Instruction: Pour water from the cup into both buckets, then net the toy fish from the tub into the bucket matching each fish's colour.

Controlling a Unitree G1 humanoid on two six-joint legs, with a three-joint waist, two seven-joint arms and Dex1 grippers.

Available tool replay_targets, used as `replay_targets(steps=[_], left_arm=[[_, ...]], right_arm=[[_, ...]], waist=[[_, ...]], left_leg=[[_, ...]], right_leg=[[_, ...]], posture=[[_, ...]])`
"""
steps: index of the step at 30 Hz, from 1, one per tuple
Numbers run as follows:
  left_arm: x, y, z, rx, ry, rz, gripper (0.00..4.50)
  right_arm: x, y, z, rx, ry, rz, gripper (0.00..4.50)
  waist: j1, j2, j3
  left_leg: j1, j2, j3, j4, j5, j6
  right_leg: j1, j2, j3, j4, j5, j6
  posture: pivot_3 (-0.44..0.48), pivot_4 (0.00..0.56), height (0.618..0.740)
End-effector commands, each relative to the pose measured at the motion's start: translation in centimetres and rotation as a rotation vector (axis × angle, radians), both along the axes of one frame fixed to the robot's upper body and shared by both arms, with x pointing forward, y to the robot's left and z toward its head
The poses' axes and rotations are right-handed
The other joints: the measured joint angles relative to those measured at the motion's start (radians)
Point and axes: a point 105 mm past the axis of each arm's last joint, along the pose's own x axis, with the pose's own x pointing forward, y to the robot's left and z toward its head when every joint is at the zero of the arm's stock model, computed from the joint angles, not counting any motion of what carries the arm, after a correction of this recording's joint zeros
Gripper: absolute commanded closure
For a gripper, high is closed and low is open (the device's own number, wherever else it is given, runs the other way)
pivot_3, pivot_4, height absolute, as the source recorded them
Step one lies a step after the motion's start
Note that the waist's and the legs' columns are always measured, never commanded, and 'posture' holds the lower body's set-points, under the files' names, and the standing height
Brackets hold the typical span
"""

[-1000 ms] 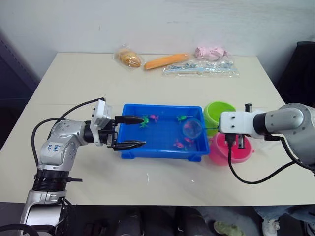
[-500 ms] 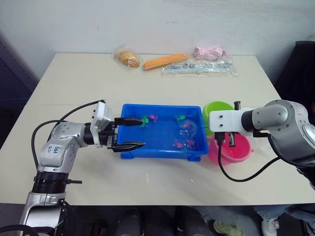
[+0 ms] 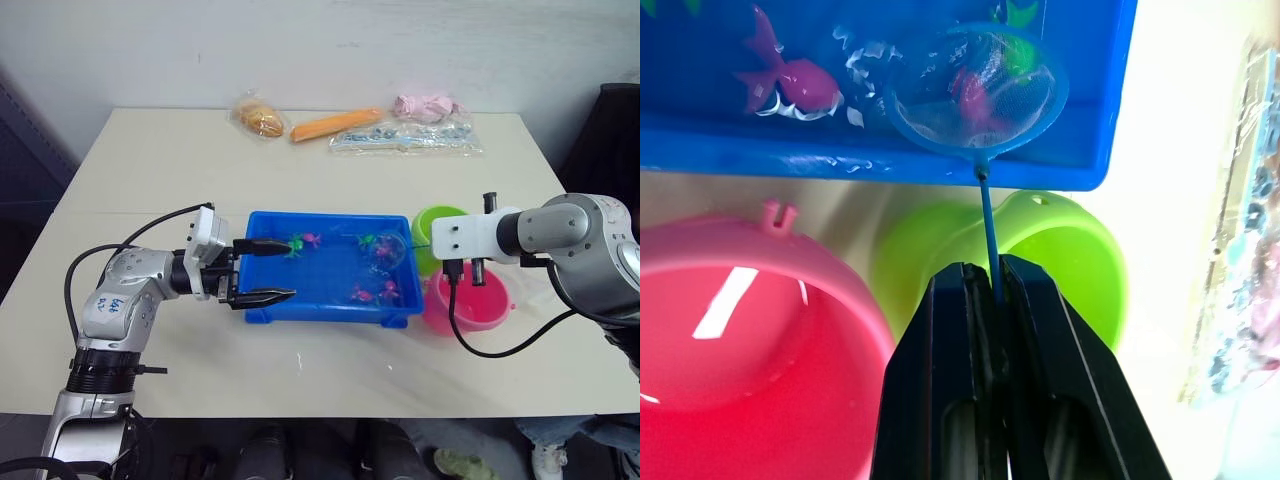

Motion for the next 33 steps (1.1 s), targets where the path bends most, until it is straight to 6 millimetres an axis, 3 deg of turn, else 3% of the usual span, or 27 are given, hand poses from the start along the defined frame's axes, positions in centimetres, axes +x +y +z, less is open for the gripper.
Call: replay_targets(steps=[1,14,33], left_arm=[[-0.1,-0.2,0.9,-0.015,-0.042,-0.018,0.07],[0.0,-0.3,1.0,-0.009,-0.041,-0.027,0.07],[-0.2,-0.6,1.0,-0.013,-0.030,-0.037,0.07]], right_arm=[[0.5,-0.7,1.8,-0.064,-0.076,0.004,4.50],[-0.3,0.7,1.6,-0.201,-0.007,0.114,4.50],[-3.4,1.5,0.7,-0.251,0.190,0.148,4.50]], waist=[[0.002,0.000,0.000],[0.002,0.000,0.000],[0.002,0.000,0.000]], left_leg=[[0.000,0.000,0.000,0.000,0.000,0.000],[0.000,0.000,0.000,0.000,0.000,0.000],[0.000,0.000,0.000,0.000,0.000,0.000]], right_leg=[[0.000,0.000,0.000,0.000,0.000,0.000],[0.000,0.000,0.000,0.000,0.000,0.000],[0.000,0.000,-0.001,0.000,0.000,0.000]], posture=[[0.000,0.150,0.740],[0.000,0.150,0.740],[0.000,0.150,0.740]])
